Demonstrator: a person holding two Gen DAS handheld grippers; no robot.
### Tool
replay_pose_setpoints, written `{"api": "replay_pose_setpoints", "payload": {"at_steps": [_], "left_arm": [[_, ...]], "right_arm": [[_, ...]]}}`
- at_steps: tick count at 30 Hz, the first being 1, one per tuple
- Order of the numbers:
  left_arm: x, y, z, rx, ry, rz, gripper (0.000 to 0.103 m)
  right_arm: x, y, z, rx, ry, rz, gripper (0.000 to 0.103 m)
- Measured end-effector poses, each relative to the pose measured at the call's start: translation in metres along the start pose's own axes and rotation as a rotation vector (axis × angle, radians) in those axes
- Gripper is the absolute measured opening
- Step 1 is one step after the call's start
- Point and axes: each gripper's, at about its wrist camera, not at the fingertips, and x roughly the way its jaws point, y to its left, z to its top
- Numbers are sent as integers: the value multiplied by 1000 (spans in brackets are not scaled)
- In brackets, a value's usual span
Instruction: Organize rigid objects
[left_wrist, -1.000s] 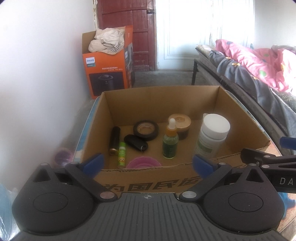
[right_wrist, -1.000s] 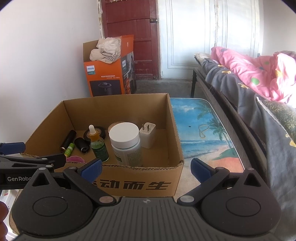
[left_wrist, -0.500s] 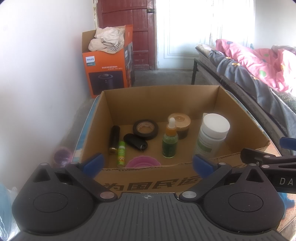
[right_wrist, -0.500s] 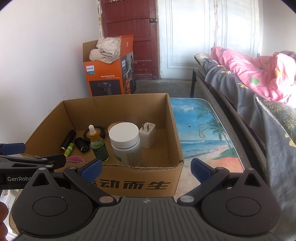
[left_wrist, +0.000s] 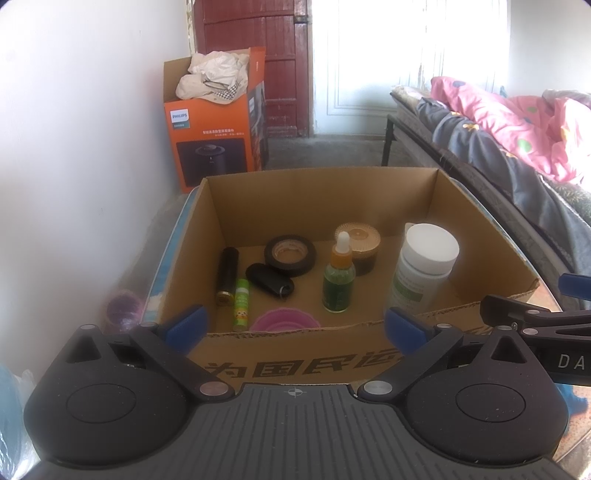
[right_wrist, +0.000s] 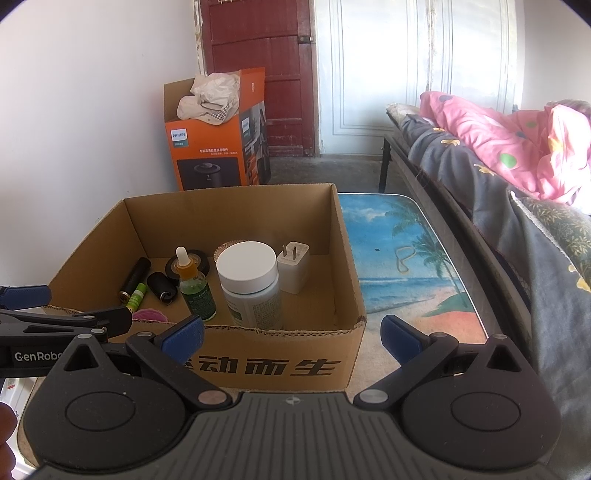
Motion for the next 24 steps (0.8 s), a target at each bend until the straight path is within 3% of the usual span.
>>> {"api": "replay_pose_setpoints", "payload": {"at_steps": [24], "left_arm": [[2,-4,-6,-3,5,0,102]], "right_arm": [[0,-1,-3,5,2,-1,103]]}}
